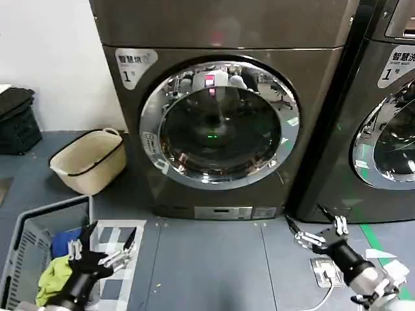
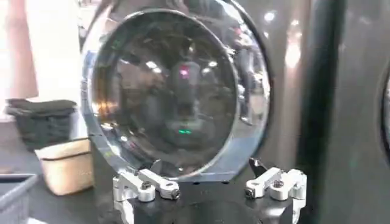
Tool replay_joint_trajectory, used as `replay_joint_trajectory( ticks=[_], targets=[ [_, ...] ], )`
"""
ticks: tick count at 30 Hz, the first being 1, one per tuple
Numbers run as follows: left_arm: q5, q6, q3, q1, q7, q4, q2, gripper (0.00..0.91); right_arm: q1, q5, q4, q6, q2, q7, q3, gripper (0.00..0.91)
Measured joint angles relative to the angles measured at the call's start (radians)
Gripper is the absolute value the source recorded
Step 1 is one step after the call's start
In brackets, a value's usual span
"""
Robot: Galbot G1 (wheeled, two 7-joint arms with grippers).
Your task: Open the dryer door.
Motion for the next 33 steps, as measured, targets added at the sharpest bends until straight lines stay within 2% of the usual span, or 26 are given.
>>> replay_joint_trajectory(
  ticks=[8,15,24,33],
  targets=[
    [0.003,-0.001,0.001,0.002,0.002,0.0,0.0,0.907,0.164,0.041,-0.06,0.018,-0.117,0.008,-0.146,0.907],
    [0.008,-0.001,0.003,0.003,0.003,0.0,-0.003,0.907,0.32,0.044,-0.111,0.016,-0.162,0.024,-0.306,0.907],
    [0.015,-0.003,0.003,0.009,0.004,0.0,-0.009,0.907,0.546,0.08,-0.164,0.012,-0.179,0.034,-0.503,0.907],
    [0.021,-0.004,0.006,0.015,0.005,0.0,-0.015,0.907,0.75,0.09,-0.223,-0.002,-0.142,0.045,-0.689,0.907]
  ],
)
